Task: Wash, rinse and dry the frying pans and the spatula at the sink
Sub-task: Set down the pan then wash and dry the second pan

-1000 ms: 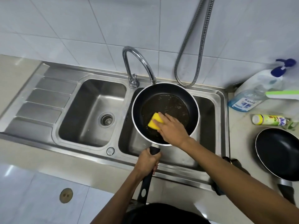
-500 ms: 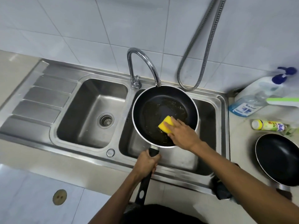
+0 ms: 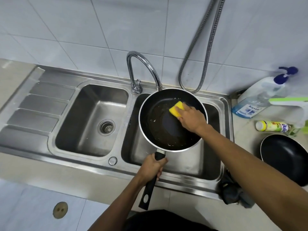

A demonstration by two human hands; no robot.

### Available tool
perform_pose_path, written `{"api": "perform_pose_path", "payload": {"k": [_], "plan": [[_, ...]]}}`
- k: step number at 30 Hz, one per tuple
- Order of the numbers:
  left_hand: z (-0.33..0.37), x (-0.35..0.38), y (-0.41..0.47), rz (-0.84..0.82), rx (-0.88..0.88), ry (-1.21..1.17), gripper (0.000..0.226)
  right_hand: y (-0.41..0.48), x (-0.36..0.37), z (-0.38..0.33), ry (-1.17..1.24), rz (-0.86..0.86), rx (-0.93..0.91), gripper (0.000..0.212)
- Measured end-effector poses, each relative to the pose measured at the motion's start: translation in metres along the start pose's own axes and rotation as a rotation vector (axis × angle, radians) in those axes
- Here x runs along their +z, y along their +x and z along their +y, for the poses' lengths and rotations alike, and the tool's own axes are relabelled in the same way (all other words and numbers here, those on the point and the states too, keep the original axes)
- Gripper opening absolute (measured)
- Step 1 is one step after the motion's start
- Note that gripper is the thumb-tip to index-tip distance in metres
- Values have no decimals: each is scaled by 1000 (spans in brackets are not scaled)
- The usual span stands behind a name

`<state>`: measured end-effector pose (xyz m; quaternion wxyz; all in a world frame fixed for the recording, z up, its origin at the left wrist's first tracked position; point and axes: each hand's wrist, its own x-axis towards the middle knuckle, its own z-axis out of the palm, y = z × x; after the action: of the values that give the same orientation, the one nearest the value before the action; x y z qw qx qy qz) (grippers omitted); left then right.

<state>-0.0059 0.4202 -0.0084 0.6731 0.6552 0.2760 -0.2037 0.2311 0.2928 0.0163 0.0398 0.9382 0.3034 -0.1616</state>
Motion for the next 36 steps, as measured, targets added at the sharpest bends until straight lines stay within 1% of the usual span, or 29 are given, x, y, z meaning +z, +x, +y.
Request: {"api": "perform_pose_path", "payload": {"k": [2,4,7,9,12,16,19,22,26,29,31,33,36], "plan": [[0,1,3,10,1,1,30,-27,10,7,2,-39,-26,59],[0,3,7,21,3,-1,33,-52,19,-5,9,-84,-101,60],[3,9,8,21,-4,5,32,-65,23,-46,36,-120,-226,58],[5,11,5,9,-1,37,31,-50,18,-74,24,-80,-253,58],[5,9,0,-28,7,61,29,-8,1,-91,31,16,-193,59],[5,4,-5,-31,-1,19,28,37,-17,-64,56,59,-45,58],[5,-2,-6,-9,0,10,27,43,-18,-28,40,61,34,58],[7,-5,-3,-3,3,12,29,18,-5,-2,2,70,74,57],[8,-3,4,17,-18,13,29,-47,23,-6,53,12,46,59],[9,7,6,29,-29,30,28,-78,35,-39,160,-23,-29,58],[9,13,5,4,-26,62,28,-74,35,-66,201,-23,-92,56],[9,15,2,-36,-5,115,30,-52,27,-85,197,19,-118,55],[10,15,-4,-60,14,137,35,-7,6,-79,155,79,-41,60]]}}
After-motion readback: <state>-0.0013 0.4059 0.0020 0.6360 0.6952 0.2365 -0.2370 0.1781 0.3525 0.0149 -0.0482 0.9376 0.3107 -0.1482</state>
